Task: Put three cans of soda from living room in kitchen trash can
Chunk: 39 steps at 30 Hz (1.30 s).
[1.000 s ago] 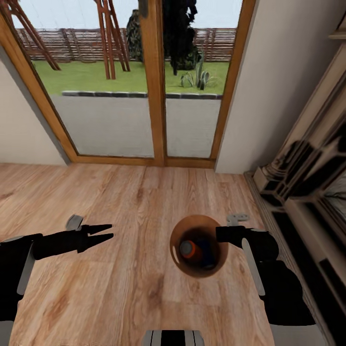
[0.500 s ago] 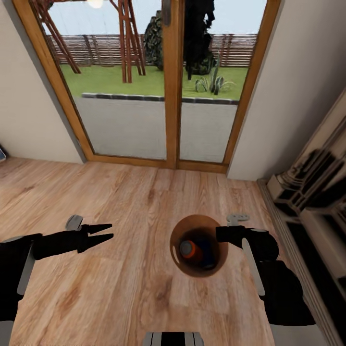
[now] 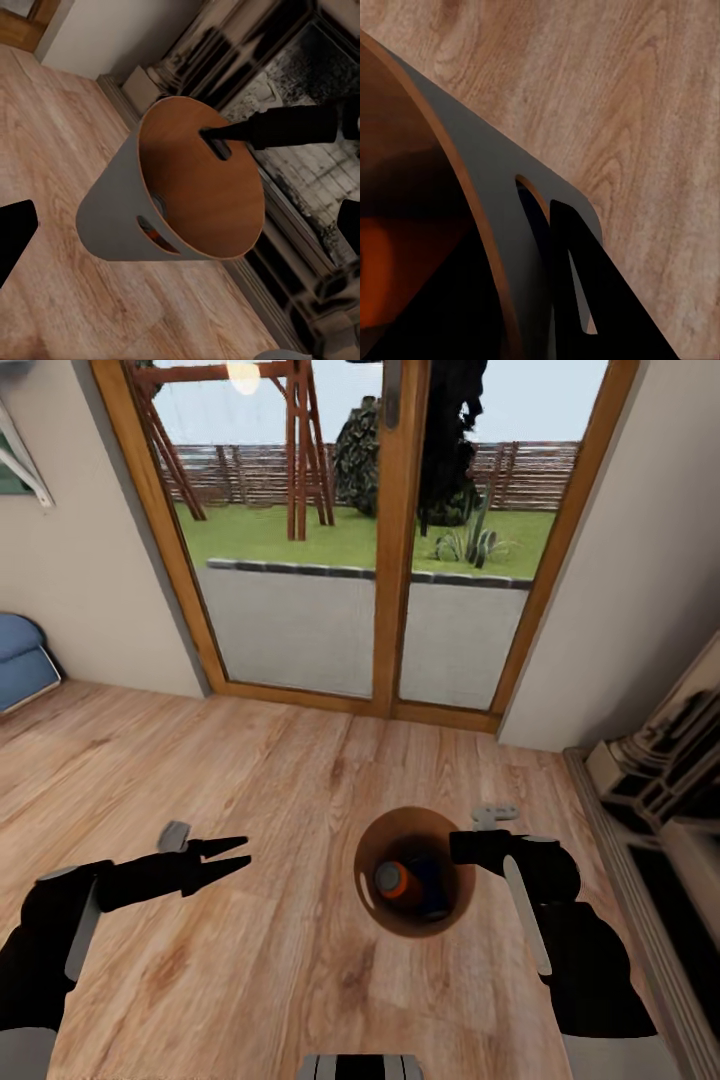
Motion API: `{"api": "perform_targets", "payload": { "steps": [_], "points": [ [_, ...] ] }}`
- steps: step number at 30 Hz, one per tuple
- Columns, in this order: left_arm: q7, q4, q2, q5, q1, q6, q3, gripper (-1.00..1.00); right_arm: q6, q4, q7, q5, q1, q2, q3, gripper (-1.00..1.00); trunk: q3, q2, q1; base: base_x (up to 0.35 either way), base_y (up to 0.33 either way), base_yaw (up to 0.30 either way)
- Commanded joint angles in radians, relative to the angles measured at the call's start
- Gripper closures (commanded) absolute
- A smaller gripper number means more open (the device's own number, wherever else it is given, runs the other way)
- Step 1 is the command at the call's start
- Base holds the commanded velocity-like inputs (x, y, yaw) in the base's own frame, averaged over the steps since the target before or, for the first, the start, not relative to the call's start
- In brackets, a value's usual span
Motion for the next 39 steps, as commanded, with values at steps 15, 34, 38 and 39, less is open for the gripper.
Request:
{"api": "perform_targets", "payload": {
  "steps": [15,34,38,39],
  "points": [
    [0.006,0.041,-0.009,0.004,0.000,-0.007,-0.026,-1.00,0.000,0.000,0.001,-0.017,0.000,0.000,0.000,1.00,0.021,0.000,0.000,0.000,0.000,0.177],
    [0.001,0.096,-0.068,0.000,0.000,-0.020,-0.029,-1.00,0.000,0.000,0.001,-0.018,0.000,0.001,0.000,1.00,0.047,0.000,0.000,0.000,0.000,0.172],
    [0.001,0.092,-0.072,0.000,0.000,-0.020,-0.029,-1.00,0.000,0.000,0.001,-0.018,0.000,0.001,0.000,1.00,0.052,0.000,0.000,0.000,0.000,0.170],
    [0.001,0.091,-0.072,0.000,0.000,-0.020,-0.029,-1.00,0.000,0.000,0.001,-0.018,0.000,0.001,0.000,1.00,0.054,0.000,0.000,0.000,0.000,0.170]
  ]
}}
